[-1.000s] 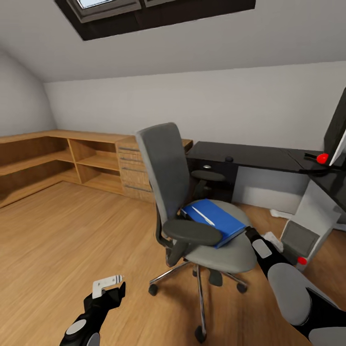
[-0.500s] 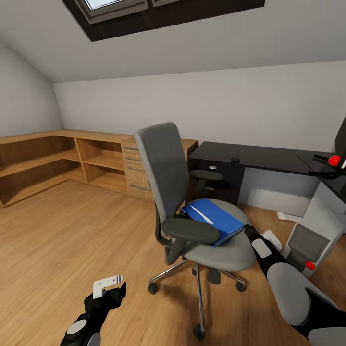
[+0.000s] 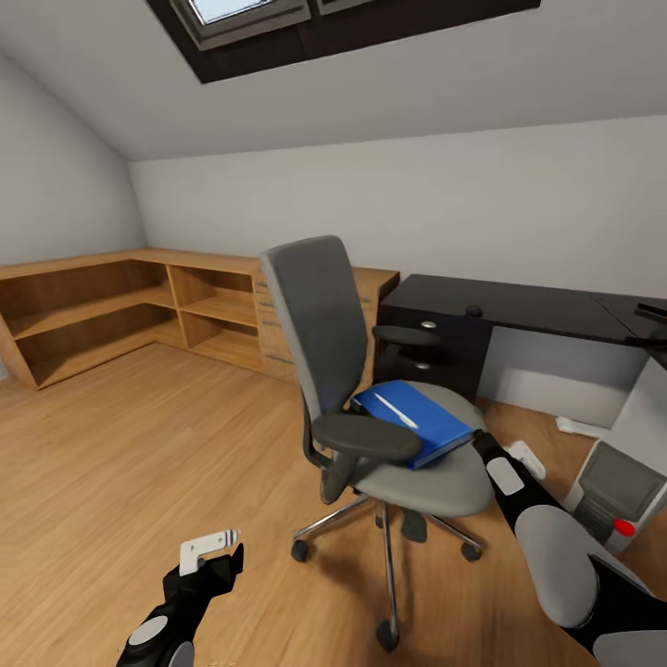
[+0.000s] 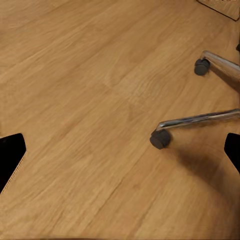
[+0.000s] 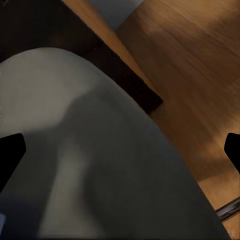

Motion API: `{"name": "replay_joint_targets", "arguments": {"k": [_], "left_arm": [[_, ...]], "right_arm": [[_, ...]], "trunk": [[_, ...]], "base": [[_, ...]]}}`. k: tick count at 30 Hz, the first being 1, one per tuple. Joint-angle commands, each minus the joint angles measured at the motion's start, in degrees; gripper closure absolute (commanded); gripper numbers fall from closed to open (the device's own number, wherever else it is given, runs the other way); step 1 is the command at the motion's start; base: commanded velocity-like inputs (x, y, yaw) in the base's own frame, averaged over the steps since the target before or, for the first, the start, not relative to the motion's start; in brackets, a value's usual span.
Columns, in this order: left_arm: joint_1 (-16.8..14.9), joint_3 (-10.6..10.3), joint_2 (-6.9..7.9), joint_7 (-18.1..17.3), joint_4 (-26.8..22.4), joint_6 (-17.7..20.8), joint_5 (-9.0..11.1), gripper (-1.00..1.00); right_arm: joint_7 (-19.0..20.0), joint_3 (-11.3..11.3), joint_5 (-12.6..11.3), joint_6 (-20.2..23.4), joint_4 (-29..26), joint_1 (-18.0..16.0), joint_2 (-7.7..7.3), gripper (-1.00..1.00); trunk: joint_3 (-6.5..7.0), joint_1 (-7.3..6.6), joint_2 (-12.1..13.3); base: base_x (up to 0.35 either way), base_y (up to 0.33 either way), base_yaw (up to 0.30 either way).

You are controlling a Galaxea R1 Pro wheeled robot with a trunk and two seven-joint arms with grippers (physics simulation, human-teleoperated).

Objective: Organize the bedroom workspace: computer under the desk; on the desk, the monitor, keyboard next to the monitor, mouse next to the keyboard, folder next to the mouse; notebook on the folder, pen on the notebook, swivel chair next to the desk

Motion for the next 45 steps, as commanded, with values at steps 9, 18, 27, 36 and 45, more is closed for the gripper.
{"name": "replay_joint_targets", "arguments": {"k": [9,18,27,36,45], "left_arm": [[0.0,-0.1,0.01,0.4,-0.1,0.1,0.5,-1.0],[0.0,-0.1,0.01,0.3,-0.1,0.1,0.6,-1.0],[0.0,-0.2,0.01,0.3,-0.1,0.1,0.6,-1.0],[0.0,-0.3,-0.08,0.3,0.7,0.1,0.5,-1.0],[0.0,-0.3,-0.08,0.3,0.7,0.1,0.5,-1.0]], "right_arm": [[0.1,0.4,-1.1,-0.3,0.2,0.0,0.02,-1.0],[0.1,0.4,-1.2,-0.3,0.2,0.0,0.1,-1.0],[0.0,0.4,-1.2,-0.3,0.2,0.0,0.11,-1.0],[0.0,0.4,-1.2,-0.3,0.2,0.0,0.11,-1.0],[0.0,0.4,-1.1,-0.3,0.2,0.0,0.11,-1.0]], "trunk": [[-0.05,0.0,0.0],[-0.05,0.0,0.0],[-0.12,0.0,0.0],[-0.05,0.0,0.0],[0.25,0.0,0.0]], "base": [[0.0,0.0,0.276],[0.0,0.0,0.277],[0.0,0.0,0.155],[0.0,0.0,0.048],[0.0,0.0,0.252]]}}
